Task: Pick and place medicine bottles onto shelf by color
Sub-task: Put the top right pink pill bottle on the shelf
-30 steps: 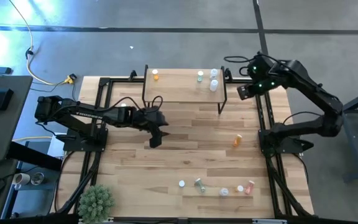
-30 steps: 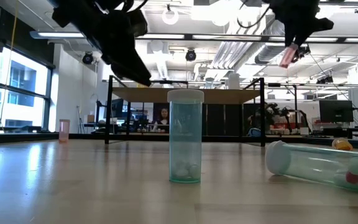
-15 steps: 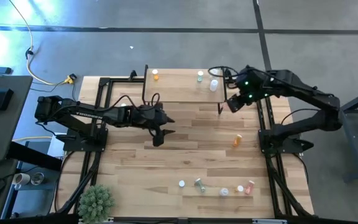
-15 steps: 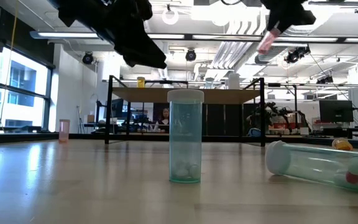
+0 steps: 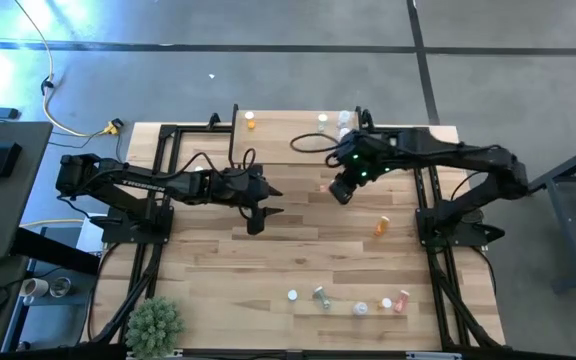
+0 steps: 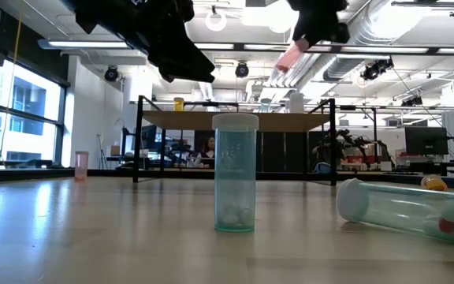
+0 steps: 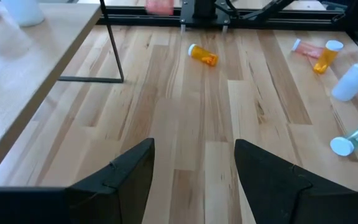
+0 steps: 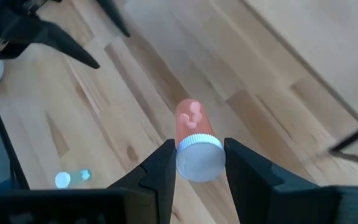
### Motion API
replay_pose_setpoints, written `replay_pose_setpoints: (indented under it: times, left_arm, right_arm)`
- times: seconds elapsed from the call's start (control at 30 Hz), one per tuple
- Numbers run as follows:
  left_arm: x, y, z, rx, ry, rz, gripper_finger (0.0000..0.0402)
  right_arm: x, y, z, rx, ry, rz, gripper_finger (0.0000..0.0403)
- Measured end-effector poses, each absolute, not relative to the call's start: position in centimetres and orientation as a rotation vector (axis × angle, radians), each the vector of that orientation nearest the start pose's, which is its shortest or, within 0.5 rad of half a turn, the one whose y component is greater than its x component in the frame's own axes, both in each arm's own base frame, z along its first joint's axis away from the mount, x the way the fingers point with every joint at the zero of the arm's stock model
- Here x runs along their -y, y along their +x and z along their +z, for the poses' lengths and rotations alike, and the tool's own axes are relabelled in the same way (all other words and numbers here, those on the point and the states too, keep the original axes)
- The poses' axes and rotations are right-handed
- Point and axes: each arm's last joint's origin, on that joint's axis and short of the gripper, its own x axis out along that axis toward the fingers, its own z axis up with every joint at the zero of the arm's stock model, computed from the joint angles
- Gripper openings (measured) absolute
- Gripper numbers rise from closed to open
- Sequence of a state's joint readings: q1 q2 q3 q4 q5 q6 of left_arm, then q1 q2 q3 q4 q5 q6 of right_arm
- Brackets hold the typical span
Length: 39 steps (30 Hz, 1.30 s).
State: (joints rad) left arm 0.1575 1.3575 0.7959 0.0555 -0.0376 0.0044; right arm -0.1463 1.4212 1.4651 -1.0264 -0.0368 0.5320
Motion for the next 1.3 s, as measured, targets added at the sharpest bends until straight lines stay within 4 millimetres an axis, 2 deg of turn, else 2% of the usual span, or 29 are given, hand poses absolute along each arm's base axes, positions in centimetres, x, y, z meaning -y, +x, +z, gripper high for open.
replay_pose_setpoints:
  times: [0.2,0.6,0.9,1.3]
  left_arm:
    - [-4.6,28.4,23.5,-0.504,-0.035,0.191,0.0212]
    - [-4.6,28.5,23.7,-0.481,-0.070,0.199,0.0212]
    - [-4.6,28.5,23.7,-0.478,-0.071,0.193,0.0211]
    - [-4.6,28.6,23.8,-0.462,-0.074,0.194,0.0211]
  right_arm:
    - [4.0,29.8,33.8,-0.942,0.557,-0.327,0.0114]
    - [4.0,33.9,31.6,-0.890,0.553,-0.122,0.0114]
    - [4.2,35.3,31.2,-0.821,0.507,-0.081,0.0114]
    - [3.5,35.9,31.6,-0.759,0.490,-0.047,0.0114]
